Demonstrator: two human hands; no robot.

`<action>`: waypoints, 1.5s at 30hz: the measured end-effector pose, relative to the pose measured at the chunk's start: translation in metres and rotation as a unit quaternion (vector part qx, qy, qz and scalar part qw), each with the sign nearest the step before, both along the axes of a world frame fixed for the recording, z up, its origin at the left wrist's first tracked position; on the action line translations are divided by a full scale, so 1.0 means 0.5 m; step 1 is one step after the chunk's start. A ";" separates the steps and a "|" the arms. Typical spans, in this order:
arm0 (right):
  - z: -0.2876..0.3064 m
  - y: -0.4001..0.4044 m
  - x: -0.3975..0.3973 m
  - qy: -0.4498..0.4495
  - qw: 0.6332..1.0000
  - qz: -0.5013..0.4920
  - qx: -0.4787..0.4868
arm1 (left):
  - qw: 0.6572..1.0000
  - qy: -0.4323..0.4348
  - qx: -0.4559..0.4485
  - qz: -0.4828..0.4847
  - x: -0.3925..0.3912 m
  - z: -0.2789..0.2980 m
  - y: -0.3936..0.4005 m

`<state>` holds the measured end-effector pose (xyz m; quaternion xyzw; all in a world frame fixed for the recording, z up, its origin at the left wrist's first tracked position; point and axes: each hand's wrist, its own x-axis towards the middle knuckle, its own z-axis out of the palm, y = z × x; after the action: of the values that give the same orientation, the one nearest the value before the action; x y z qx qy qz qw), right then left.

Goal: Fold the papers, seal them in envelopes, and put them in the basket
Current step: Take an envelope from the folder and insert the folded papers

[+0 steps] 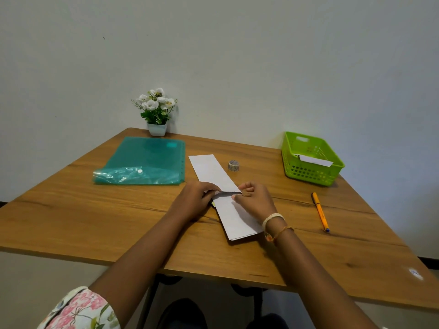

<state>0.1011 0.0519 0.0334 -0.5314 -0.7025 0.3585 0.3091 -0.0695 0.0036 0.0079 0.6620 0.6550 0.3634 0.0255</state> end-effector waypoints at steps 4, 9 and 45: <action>0.027 -0.034 0.047 -0.113 0.981 0.125 0.098 | 1.000 -0.012 0.011 0.010 0.000 0.000 0.000; 0.071 -0.076 0.090 -0.213 0.923 0.302 0.109 | 0.999 -0.026 0.024 0.031 -0.001 0.002 0.002; -0.045 0.016 -0.014 -0.186 0.898 0.059 0.395 | 0.997 -0.074 0.010 -0.002 -0.007 0.000 -0.002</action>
<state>0.0939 0.0597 0.0108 -0.3802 -0.8612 -0.0363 0.3354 -0.0727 0.0028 0.0077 0.6350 0.6465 0.4174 0.0682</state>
